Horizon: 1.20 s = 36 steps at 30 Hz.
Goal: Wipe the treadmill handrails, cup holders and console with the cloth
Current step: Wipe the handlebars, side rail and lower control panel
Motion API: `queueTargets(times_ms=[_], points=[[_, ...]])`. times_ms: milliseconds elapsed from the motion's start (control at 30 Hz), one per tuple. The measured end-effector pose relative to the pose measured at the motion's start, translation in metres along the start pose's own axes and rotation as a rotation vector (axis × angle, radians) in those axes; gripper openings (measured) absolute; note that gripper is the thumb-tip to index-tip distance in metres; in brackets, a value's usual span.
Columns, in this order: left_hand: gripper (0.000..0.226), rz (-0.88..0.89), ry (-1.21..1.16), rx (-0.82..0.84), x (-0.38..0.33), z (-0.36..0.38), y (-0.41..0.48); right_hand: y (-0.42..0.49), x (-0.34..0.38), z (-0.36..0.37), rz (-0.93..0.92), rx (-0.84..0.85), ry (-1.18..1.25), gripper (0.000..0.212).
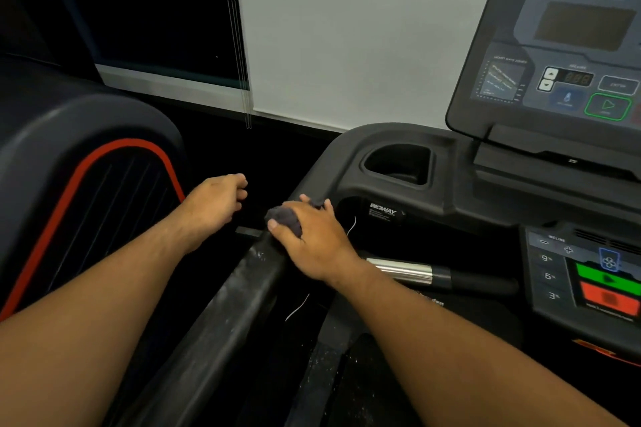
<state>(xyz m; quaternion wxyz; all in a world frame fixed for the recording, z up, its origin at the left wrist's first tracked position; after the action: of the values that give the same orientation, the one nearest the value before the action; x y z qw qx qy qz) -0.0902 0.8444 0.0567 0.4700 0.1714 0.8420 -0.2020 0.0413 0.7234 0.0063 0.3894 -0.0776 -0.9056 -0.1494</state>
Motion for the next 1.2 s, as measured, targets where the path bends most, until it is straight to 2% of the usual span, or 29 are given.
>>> queueTargets(times_ms=[100,200,267,333,367,467,533,600,733,800,867,933,1033,1100,1200], points=[[0.032,0.042,0.001,0.027,0.009,-0.014,-0.004,0.018,0.016,0.004,-0.075,0.129,-0.158,0.035],[0.032,0.031,-0.01,0.011,0.019,-0.024,-0.006,0.041,0.041,0.008,-0.029,0.338,-0.286,0.041],[0.033,0.009,-0.004,-0.018,0.024,-0.028,-0.008,0.05,0.053,0.015,-0.011,0.405,-0.376,0.045],[0.034,-0.008,0.014,-0.033,0.03,-0.033,-0.009,0.046,0.054,0.022,-0.086,0.368,-0.435,0.046],[0.034,-0.021,0.025,-0.029,0.033,-0.035,-0.01,0.038,0.051,0.025,-0.152,0.294,-0.415,0.045],[0.034,-0.062,0.057,0.018,0.038,-0.041,-0.013,0.006,0.032,0.025,-0.328,0.059,-0.171,0.039],[0.034,-0.068,0.069,0.042,0.038,-0.041,-0.017,-0.01,0.019,0.022,-0.332,0.0,-0.071,0.034],[0.032,-0.058,0.082,0.073,0.038,-0.039,-0.022,-0.021,0.013,0.017,-0.284,0.044,-0.036,0.037],[0.027,-0.007,0.135,0.18,0.033,-0.028,-0.038,-0.022,0.01,-0.011,-0.201,0.28,-0.058,0.055],[0.024,0.042,0.173,0.212,0.027,-0.017,-0.045,-0.017,0.009,-0.019,-0.19,0.327,-0.057,0.054],[0.021,0.082,0.193,0.2,0.021,-0.009,-0.048,-0.017,0.008,-0.022,-0.2,0.256,-0.094,0.048],[0.019,0.09,0.232,0.163,0.02,-0.006,-0.048,-0.023,0.003,-0.022,-0.208,0.094,-0.13,0.044],[0.029,0.047,0.269,0.146,0.021,-0.009,-0.046,-0.037,0.008,-0.032,-0.157,-0.156,0.081,0.037],[0.036,0.016,0.263,0.149,0.023,-0.013,-0.044,-0.043,0.02,-0.05,-0.136,-0.137,0.298,0.037],[0.036,0.01,0.247,0.132,0.024,-0.018,-0.041,-0.041,0.032,-0.065,-0.104,-0.004,0.445,0.043]])
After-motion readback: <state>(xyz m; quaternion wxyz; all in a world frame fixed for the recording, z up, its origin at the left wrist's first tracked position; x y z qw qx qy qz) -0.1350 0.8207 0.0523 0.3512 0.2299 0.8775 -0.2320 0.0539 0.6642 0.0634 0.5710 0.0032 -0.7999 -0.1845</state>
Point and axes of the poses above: each hand's wrist, its own y-axis towards the middle knuckle, its own z-axis out of the palm, x = y × z, the point moved 1 cm from there along y, towards the middle knuckle, and after that the axes turned 5 degrees about y, right-handed, at the moved point
